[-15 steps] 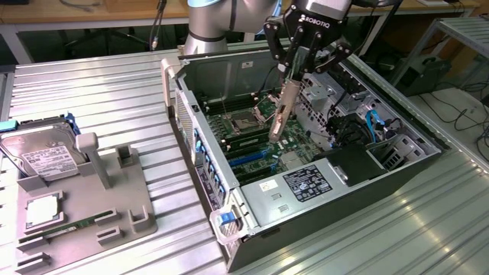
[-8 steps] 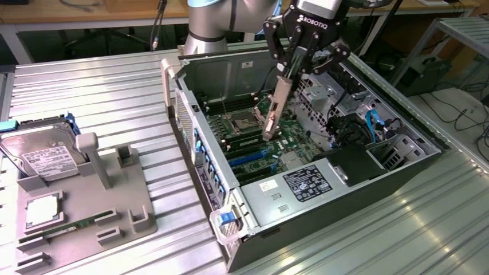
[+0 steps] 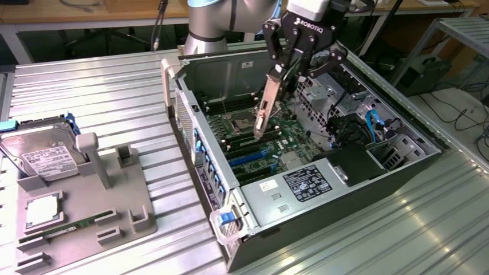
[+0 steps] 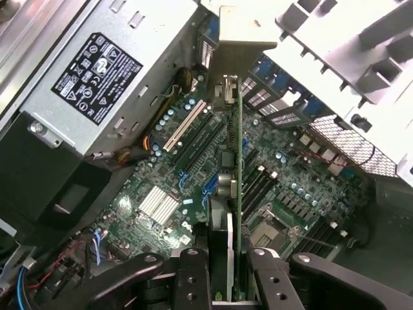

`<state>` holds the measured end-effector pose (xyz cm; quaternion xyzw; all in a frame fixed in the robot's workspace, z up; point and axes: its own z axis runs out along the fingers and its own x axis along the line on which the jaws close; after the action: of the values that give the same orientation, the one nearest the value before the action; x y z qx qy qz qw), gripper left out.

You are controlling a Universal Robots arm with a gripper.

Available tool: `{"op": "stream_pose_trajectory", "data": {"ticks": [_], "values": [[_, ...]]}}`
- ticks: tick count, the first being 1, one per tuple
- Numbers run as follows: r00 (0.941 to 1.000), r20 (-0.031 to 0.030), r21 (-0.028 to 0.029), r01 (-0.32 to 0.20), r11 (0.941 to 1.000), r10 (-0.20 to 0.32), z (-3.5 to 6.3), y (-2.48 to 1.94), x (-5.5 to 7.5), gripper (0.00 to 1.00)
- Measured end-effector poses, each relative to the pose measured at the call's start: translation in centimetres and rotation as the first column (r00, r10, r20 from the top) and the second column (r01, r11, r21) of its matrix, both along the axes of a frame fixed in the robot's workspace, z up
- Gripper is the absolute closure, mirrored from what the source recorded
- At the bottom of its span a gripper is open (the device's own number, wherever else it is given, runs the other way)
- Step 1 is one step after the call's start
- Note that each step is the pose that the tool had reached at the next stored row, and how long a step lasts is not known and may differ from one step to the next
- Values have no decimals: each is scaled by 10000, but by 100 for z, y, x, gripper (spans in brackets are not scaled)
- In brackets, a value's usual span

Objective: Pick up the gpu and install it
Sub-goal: 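Insert the gpu into the slot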

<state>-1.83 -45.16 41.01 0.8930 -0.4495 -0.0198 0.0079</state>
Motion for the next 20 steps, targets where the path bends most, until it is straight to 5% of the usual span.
{"op": "stream_pose_trajectory", "data": {"ticks": [4,10,14,20], "values": [[9962,0,0,869,9962,-869,-28,0,0,73],[9771,0,0,2130,9771,-2130,-70,0,0,73],[9570,-1,0,2900,9570,-2900,-96,0,0,73],[9184,-1,0,3957,9184,-3957,-130,0,1,73]]}}
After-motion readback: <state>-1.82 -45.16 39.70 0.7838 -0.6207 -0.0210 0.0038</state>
